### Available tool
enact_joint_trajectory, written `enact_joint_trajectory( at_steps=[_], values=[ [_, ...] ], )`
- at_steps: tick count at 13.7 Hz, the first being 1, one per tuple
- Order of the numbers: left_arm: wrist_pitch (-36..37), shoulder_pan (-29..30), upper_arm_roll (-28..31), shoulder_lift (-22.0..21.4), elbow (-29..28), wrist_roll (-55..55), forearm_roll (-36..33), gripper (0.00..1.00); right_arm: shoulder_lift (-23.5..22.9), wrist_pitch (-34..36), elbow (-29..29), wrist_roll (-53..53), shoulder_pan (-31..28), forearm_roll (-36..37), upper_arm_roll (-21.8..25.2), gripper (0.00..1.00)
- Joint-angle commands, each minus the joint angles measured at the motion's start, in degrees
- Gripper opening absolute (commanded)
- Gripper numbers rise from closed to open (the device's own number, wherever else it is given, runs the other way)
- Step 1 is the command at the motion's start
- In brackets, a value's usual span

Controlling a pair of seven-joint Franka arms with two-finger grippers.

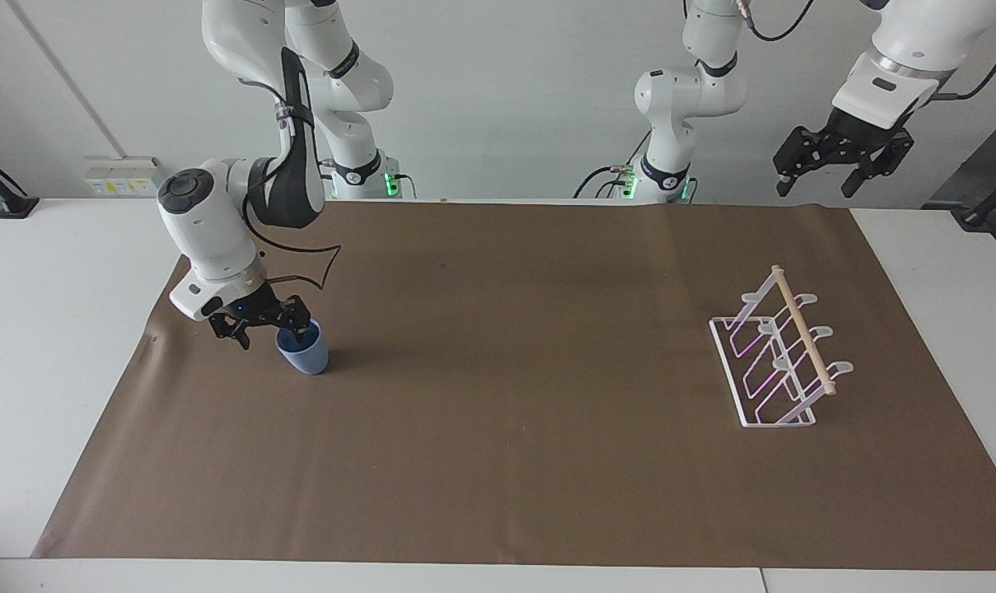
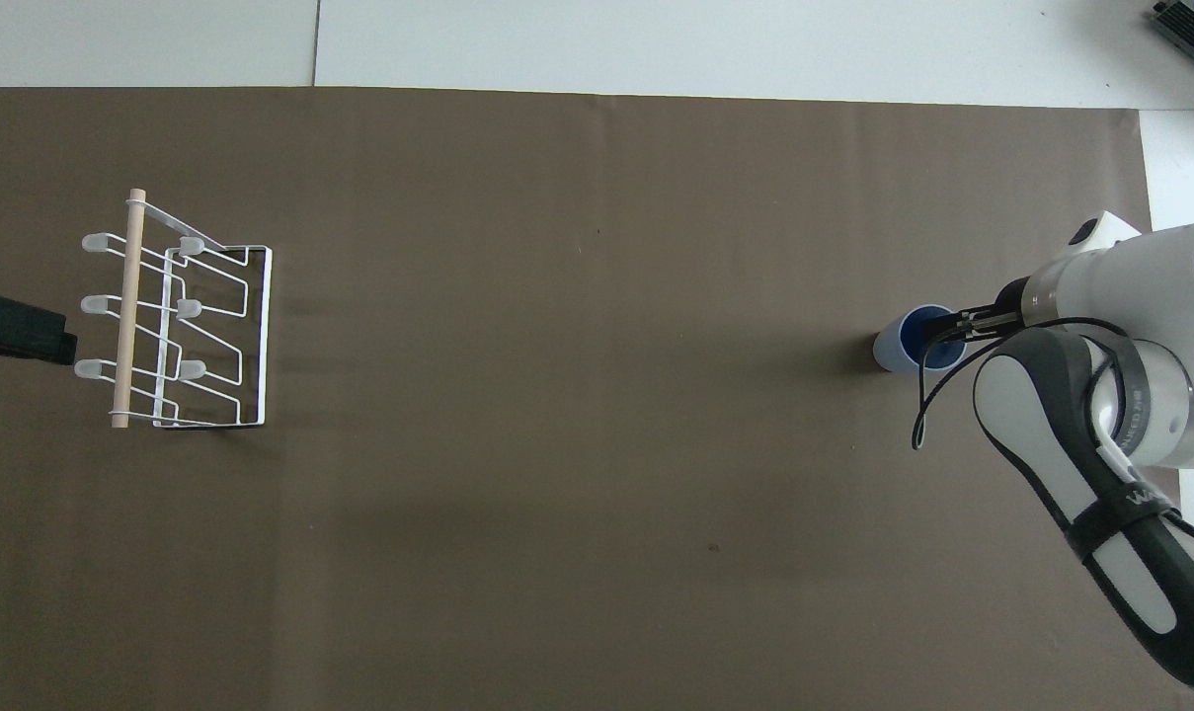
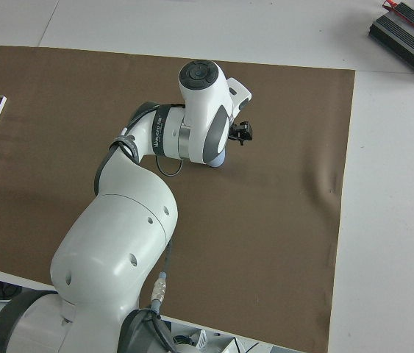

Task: Hang cup on cup holder
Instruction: 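Reach the right gripper to the blue cup rim and grasp it, then lift the blue cup with the right gripper and tip it sideways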

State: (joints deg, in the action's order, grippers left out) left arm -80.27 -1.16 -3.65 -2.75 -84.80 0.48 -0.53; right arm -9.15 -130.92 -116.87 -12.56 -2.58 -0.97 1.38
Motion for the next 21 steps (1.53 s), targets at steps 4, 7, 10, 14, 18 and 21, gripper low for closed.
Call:
enact_joint_trajectory(
  at_steps=[4, 7, 10, 14, 18, 21],
  values=[
    [0.39, -0.16, 0.31, -1.82, -2.30, -0.04, -0.35, 1.00, -0.08, -1.35, -0.82, -1.77, -0.41, -1.92, -0.14, 0.44],
    [-0.14, 0.19, 0.39, -2.00, -2.91, 0.57, -0.35, 1.00, -0.08, -0.65, -0.73, -1.59, -0.32, -5.52, -0.06, 0.00],
    [-1.28, 0.54, 0.74, -2.18, -3.09, 0.75, -0.35, 1.00, -0.34, 0.92, 0.75, -1.59, -0.41, -5.80, -0.06, 0.00],
    [-1.64, 0.63, 0.74, -2.18, -3.09, 0.66, -0.35, 1.00, -0.43, 6.54, 6.37, -1.68, -0.32, -6.23, -0.14, 0.00],
    [-1.64, 0.45, 0.74, -2.18, -3.09, 0.66, -0.35, 1.00, 2.28, 10.33, 8.58, -1.68, -0.23, -16.67, -0.85, 0.00],
    [-2.60, 0.37, 0.74, -2.09, -3.00, 0.57, -0.35, 1.00, 3.87, 13.49, 9.46, -1.77, -0.23, -22.55, -2.34, 0.00]
  ],
)
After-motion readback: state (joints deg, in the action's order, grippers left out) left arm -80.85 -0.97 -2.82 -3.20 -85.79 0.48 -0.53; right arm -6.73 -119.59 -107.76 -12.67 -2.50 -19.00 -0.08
